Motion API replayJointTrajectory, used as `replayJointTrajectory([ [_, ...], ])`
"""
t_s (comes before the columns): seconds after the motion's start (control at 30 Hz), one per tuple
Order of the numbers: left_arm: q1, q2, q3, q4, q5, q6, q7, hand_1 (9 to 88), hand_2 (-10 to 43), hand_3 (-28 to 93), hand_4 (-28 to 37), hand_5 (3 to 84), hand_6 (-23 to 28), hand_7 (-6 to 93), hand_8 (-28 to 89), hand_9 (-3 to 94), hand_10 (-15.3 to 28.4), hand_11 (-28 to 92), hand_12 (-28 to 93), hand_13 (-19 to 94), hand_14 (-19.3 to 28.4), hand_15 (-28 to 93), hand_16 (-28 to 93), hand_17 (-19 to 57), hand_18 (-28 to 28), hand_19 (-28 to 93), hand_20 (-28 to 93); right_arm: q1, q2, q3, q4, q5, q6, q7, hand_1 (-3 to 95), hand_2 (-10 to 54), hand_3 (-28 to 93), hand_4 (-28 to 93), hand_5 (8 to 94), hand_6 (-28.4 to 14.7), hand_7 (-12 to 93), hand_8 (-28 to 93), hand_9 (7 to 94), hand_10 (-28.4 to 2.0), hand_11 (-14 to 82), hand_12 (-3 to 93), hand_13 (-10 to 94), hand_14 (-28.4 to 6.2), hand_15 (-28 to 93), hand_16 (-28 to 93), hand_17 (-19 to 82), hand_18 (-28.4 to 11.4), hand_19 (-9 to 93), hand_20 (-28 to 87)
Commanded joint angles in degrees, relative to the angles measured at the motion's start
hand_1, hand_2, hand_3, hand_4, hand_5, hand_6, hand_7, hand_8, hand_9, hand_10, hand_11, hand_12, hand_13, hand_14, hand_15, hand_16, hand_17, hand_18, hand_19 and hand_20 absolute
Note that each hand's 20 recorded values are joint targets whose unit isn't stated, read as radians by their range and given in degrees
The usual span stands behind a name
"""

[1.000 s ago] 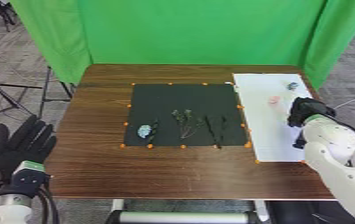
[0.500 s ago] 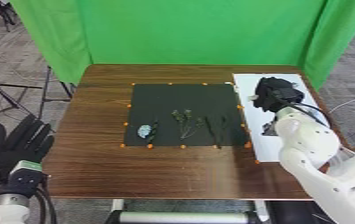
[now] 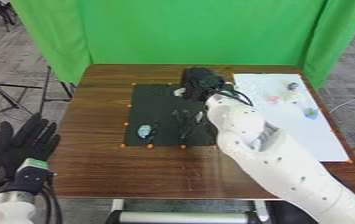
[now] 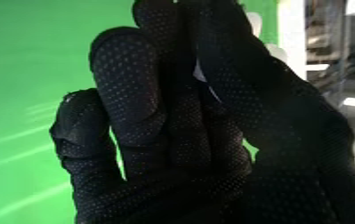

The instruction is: Arrange flowers

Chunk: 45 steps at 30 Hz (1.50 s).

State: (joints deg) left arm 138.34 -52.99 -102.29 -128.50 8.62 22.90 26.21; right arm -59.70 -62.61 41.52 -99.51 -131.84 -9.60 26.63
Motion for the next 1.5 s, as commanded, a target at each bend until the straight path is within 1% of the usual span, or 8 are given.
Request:
replayJointTrajectory([
  [0.03,-3.45,0.23,2.33,1.20,1.13,-0.27,-2.22,23.2,10.7,71,-28.3,35.6,7.2,17.5,-11,30.0,12.9,22,8,20,12.7,33,-10,-5.3,10.1,25,7,4.68,-7.08,-3.61,8.54,-1.36,-0.34,-1.18,57.2,-9.0,69,-28,77.6,0.2,25,2,85.2,-8.7,6.8,31.7,75,-8.0,55,31,38,-23.1,87,39],
  [0.37,-5.94,0.84,3.77,1.72,1.68,-0.68,-3.55,23.2,10.7,71,-28.3,35.5,7.2,17.4,-11,29.9,12.8,22,8,20,12.9,33,-10,-5.2,10.1,25,7,7.88,-11.78,-9.75,18.64,-3.45,1.23,1.01,57.5,-9.5,70,-28,76.5,0.2,26,1,85.4,-8.8,5.2,32.3,75,-7.2,52,37,38,-23.3,87,39],
  [0.47,-6.83,1.12,4.54,1.95,1.70,-1.16,-3.59,23.2,10.7,71,-28.3,35.5,7.2,17.4,-11,30.0,12.8,22,8,20,12.9,33,-10,-5.2,10.1,25,7,8.12,-12.42,-10.26,18.77,-1.54,-1.50,2.04,57.4,-9.5,70,-28,76.1,0.1,26,1,85.0,-9.0,5.3,32.5,75,-7.1,52,37,38,-23.3,87,39],
  [0.6,-7.61,1.20,5.14,2.17,1.77,-1.18,-3.77,23.3,10.7,71,-28.3,35.5,7.2,17.4,-11,30.1,12.8,22,8,21,13.5,34,-10,-5.2,10.0,25,7,8.00,-12.77,-11.74,19.00,-2.95,1.57,3.97,57.6,-9.5,69,-28,74.9,-0.3,26,1,84.1,-9.1,5.1,32.0,75,-6.7,51,38,38,-23.4,87,39],
  [0.83,-7.48,1.04,5.10,2.13,1.36,-1.00,-3.39,23.2,10.7,71,-28.3,35.5,7.2,17.3,-11,30.1,12.8,22,8,21,13.4,34,-10,-5.2,10.0,25,7,7.91,-12.64,-11.88,17.84,-2.96,1.89,5.81,57.0,-9.5,69,-28,71.5,-1.7,25,0,80.0,-10.2,8.3,28.7,74,-6.3,50,41,38,-23.6,88,37],
  [0.97,-7.28,1.01,5.14,2.07,0.68,-0.40,-2.77,23.2,10.5,71,-28.3,35.5,7.2,17.4,-11,30.0,12.8,22,8,21,13.4,34,-10,-5.2,10.0,25,7,7.51,-12.55,-11.25,17.52,-2.85,0.52,5.22,52.6,-9.5,73,-28,66.0,-1.5,22,-11,71.9,-13.1,17.6,17.6,73,-6.5,51,40,38,-23.9,89,36],
  [1.27,-6.67,0.94,4.76,1.89,0.83,-0.42,-2.67,23.5,11.4,72,-28.3,35.6,7.2,17.5,-11,30.1,12.9,22,8,21,13.4,34,-10,-5.2,10.1,25,7,6.97,-12.38,-10.59,16.27,-2.54,-0.52,5.38,51.0,-9.5,74,-28,63.1,-2.0,22,-14,68.4,-13.6,17.2,16.2,71,-7.2,53,38,37,-24.2,88,37],
  [1.5,-6.81,1.03,5.13,2.03,0.68,-0.33,-2.87,23.4,10.8,72,-28.3,35.6,7.2,17.7,-11,30.2,13.0,22,8,21,13.4,34,-10,-5.3,10.1,25,7,5.82,-13.70,-6.70,15.96,-2.75,-12.78,-1.04,57.4,-9.5,71,-28,59.1,-2.6,20,-14,60.7,-13.4,13.2,13.9,68,-5.9,48,40,35,-23.7,86,36],
])
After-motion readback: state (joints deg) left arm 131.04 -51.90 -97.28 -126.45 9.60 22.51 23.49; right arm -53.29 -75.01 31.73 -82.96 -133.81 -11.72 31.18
